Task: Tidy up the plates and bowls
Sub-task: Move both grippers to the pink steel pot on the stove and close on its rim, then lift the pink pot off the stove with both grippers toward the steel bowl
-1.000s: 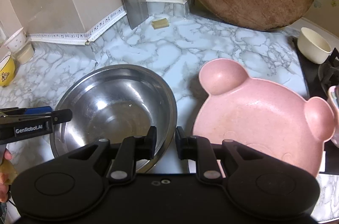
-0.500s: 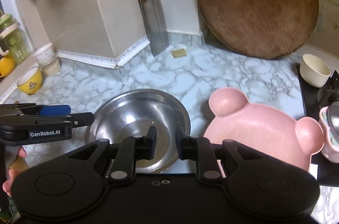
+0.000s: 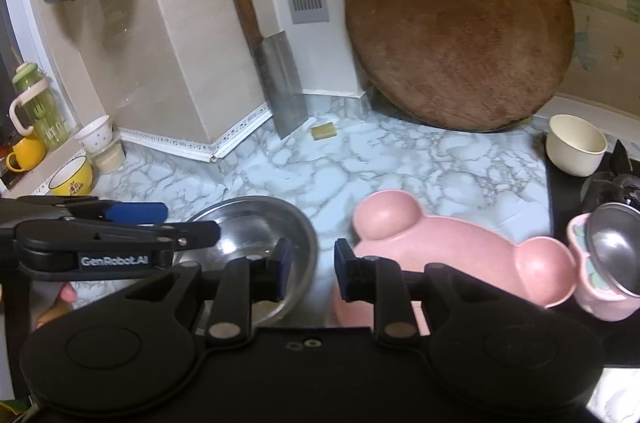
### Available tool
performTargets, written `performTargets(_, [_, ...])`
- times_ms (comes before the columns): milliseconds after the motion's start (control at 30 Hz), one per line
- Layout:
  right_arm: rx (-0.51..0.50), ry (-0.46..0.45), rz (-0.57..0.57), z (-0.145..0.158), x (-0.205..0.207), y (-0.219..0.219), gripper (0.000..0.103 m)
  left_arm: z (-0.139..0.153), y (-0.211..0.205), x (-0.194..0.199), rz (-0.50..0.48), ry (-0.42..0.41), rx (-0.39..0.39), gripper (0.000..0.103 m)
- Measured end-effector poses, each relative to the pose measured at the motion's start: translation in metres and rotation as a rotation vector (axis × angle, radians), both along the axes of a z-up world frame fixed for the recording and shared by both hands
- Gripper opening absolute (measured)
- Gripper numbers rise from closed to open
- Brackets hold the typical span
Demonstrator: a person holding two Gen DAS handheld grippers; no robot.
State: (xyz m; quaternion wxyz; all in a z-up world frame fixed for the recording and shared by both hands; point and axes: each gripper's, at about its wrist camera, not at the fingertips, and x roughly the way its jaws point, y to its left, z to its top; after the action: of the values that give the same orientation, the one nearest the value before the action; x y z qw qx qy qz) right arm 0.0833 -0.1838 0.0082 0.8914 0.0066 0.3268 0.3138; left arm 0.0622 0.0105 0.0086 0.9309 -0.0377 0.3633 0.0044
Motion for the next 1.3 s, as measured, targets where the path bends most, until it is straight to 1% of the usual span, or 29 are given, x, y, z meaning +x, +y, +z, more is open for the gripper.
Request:
performTargets(33, [0.0,-0.006,-0.002,0.0,0.002,-0.006,0.038,-0.001,-0.007,0.004,-0.005,0.003,0.0,0.068])
performTargets(67, [-0.002,-0.008,-0.004,-0.001,0.004,-0.012,0.057,-0.001,-0.013,0.007,-0.009,0.004,0.0,0.068])
performTargets(100, [0.003,-0.01,-0.008,-0.001,0.006,-0.019,0.08,-0.002,-0.019,0.012,-0.015,0.007,0.0,0.068])
performTargets(133, [0.01,-0.016,-0.018,-0.002,0.008,-0.027,0.088,-0.003,-0.026,0.016,-0.02,0.009,-0.001,0.068])
performTargets(233, [-0.016,-0.048,-0.056,-0.002,0.014,-0.048,0.091,-0.003,-0.046,0.029,-0.049,0.013,-0.001,0.068])
performTargets(300, [-0.051,-0.089,-0.095,-0.001,0.017,-0.064,0.101,-0.003,-0.06,0.038,-0.077,0.008,-0.001,0.068])
performTargets(333, [-0.061,-0.098,-0.106,-0.001,0.019,-0.072,0.103,-0.002,-0.069,0.043,-0.091,0.005,-0.001,0.072])
performTargets(400, [-0.079,-0.084,-0.14,0.0,0.026,-0.092,0.103,0.0,-0.084,0.053,-0.123,-0.004,-0.012,0.078])
performTargets(533, [-0.149,-0.036,-0.27,-0.005,0.04,-0.131,0.103,0.003,-0.121,0.079,-0.208,-0.012,-0.027,0.078])
performTargets(600, [-0.156,-0.003,-0.342,-0.009,0.047,-0.154,0.103,0.003,-0.141,0.093,-0.238,-0.007,-0.031,0.078])
performTargets(700, [-0.138,0.041,-0.445,-0.017,0.056,-0.185,0.102,0.002,-0.172,0.112,-0.285,0.0,-0.01,0.078])
performTargets(800, [-0.09,0.091,-0.503,-0.025,0.063,-0.208,0.102,-0.003,-0.201,0.131,-0.322,0.017,0.01,0.078])
performTargets(1033, [-0.046,0.211,-0.582,-0.046,0.085,-0.24,0.101,-0.026,-0.254,0.172,-0.371,0.098,0.035,0.078])
performTargets(1167, [0.005,0.286,-0.624,-0.061,0.099,-0.251,0.095,-0.042,-0.271,0.193,-0.365,0.152,0.03,0.078])
performTargets(1233, [0.016,0.307,-0.636,-0.067,0.104,-0.254,0.092,-0.049,-0.277,0.201,-0.357,0.173,0.039,0.078])
performTargets(1300, [0.015,0.324,-0.637,-0.072,0.108,-0.252,0.085,-0.053,-0.281,0.207,-0.344,0.184,0.048,0.078])
